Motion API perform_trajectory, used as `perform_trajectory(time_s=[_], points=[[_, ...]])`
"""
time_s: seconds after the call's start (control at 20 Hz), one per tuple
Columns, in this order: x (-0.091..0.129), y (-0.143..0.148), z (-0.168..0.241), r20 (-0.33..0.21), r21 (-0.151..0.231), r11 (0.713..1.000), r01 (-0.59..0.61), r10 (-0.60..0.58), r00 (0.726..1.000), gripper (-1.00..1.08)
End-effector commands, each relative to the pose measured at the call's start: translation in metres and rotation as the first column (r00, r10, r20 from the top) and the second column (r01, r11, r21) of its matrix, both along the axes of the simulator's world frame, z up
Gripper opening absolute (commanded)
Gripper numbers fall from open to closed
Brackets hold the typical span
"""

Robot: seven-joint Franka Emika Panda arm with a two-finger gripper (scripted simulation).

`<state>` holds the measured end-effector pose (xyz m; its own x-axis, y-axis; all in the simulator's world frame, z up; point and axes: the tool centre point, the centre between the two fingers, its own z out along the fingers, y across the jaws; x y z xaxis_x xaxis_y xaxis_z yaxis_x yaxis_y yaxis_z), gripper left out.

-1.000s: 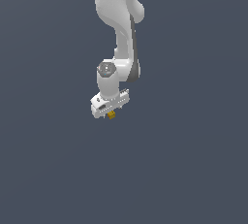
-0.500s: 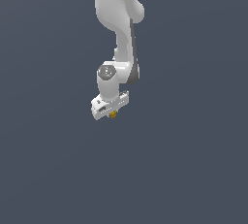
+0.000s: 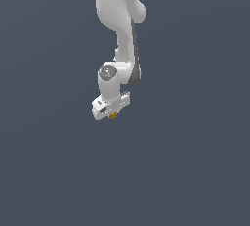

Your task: Pick up the object and move it to a goal position.

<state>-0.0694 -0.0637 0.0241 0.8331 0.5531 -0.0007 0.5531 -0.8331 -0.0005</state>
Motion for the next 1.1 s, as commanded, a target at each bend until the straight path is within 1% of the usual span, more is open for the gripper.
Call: perform_trajectory(time_s=[0.0, 0.25, 0.5, 0.7, 1.05], points=[[0.0, 0.0, 0.005, 0.001, 0.0, 1.0, 0.0, 0.0, 1.0, -1.0], [0.001, 0.0, 0.025, 0.001, 0.0, 1.0, 0.0, 0.0, 1.0, -1.0], [0.003, 0.0, 0.059, 0.001, 0.0, 1.0, 0.0, 0.0, 1.0, -1.0], [0.004, 0.0, 0.095, 0.001, 0.0, 1.0, 0.0, 0.0, 1.0, -1.0], [0.008, 0.0, 0.171, 0.001, 0.0, 1.0, -0.001, 0.001, 1.0, -1.0]])
